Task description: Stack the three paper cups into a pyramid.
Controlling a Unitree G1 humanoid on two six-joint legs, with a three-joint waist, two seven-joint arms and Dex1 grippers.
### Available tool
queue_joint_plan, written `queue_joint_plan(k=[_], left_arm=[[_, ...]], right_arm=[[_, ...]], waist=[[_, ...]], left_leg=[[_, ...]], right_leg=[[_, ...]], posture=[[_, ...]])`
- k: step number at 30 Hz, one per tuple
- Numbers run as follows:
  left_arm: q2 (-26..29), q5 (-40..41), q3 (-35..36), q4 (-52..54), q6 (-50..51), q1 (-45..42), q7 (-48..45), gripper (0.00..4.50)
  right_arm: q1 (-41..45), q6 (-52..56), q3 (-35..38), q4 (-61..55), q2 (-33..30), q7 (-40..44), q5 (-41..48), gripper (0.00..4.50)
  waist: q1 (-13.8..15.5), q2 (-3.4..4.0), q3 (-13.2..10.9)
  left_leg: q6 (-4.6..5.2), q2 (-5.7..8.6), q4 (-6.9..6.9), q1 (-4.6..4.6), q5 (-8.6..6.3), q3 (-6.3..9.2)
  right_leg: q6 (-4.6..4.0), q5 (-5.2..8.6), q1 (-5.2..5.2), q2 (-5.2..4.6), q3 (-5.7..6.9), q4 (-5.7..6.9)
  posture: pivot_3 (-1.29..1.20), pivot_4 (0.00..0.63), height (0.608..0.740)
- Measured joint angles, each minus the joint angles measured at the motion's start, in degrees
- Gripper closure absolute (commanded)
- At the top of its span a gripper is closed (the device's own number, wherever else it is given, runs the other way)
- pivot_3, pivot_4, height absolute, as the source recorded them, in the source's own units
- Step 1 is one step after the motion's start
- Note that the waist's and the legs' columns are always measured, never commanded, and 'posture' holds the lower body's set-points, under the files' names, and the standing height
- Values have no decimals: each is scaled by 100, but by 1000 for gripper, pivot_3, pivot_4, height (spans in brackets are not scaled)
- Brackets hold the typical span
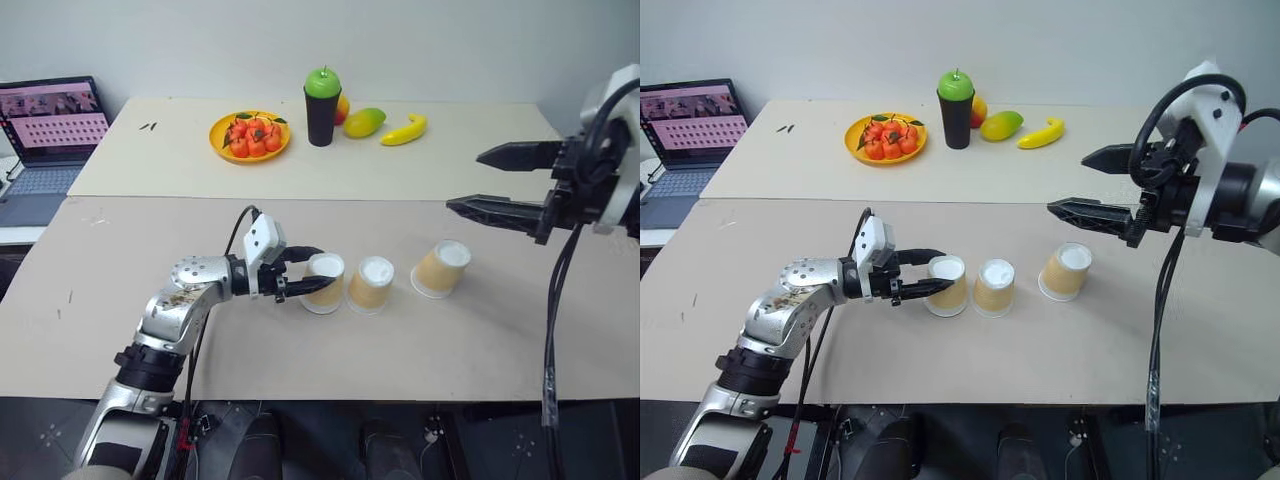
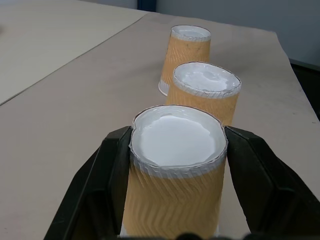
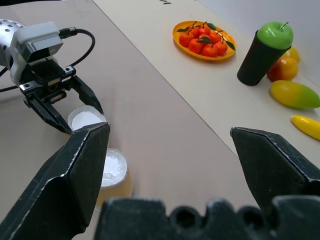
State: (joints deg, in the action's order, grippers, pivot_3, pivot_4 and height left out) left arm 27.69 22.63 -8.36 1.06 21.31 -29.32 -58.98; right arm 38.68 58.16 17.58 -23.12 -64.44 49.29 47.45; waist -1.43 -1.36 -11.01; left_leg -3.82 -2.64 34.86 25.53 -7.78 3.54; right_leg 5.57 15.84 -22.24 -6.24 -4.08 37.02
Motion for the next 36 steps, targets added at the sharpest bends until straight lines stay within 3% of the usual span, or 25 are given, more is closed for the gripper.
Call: queue_joint_plan(k=[1,3,4,5,7,20,30,33,36], left_arm=[[-21,-13,0,-16,-13,-2,-8,1965],[-50,-29,0,-40,-42,-2,-15,1059],[-64,-42,-2,-56,-67,-2,-28,977],[-74,-67,-18,-71,-86,-1,-30,523],[-128,-115,-78,-127,-109,6,-30,39],[-322,-155,-32,-196,-78,-33,-1,39],[-570,468,717,-187,571,-1123,609,39],[-460,578,1069,-175,694,-1441,865,39],[-99,665,1110,13,885,-1069,745,39]], right_arm=[[-40,0,42,-8,-20,4,16,0],[-125,0,108,-6,-40,7,42,0],[-157,0,123,-6,-44,7,55,0],[-172,0,125,-7,-48,7,60,0],[-187,0,130,-10,-57,5,80,0],[-188,2,146,-96,-135,-101,122,0],[-176,-3,109,9,-137,-56,115,0],[-176,-6,98,21,-137,-16,111,0],[-176,-20,49,62,-136,49,98,0]], waist=[[13,0,0],[35,0,0],[41,0,0],[44,0,0],[46,0,0],[46,0,0],[53,0,0],[27,0,0],[-64,2,1]], left_leg=[[0,0,1,0,0,0],[0,0,2,-1,0,0],[0,0,1,-1,0,0],[0,0,1,-1,0,0],[0,0,1,0,0,0],[0,0,0,0,0,0],[0,0,3,1,0,1],[1,1,1,0,0,0],[2,0,-9,-2,-1,0]], right_leg=[[0,0,1,0,0,0],[0,0,1,0,0,0],[0,0,1,0,0,1],[0,0,0,0,0,1],[0,0,-1,0,0,1],[0,0,-1,0,0,0],[1,0,-1,0,1,1],[2,0,0,0,0,-1],[1,2,-2,0,-1,0]], posture=[[0,150,735],[0,150,735],[0,150,735],[0,150,735],[0,150,735],[0,150,735],[0,150,735],[0,150,735],[0,150,735]])
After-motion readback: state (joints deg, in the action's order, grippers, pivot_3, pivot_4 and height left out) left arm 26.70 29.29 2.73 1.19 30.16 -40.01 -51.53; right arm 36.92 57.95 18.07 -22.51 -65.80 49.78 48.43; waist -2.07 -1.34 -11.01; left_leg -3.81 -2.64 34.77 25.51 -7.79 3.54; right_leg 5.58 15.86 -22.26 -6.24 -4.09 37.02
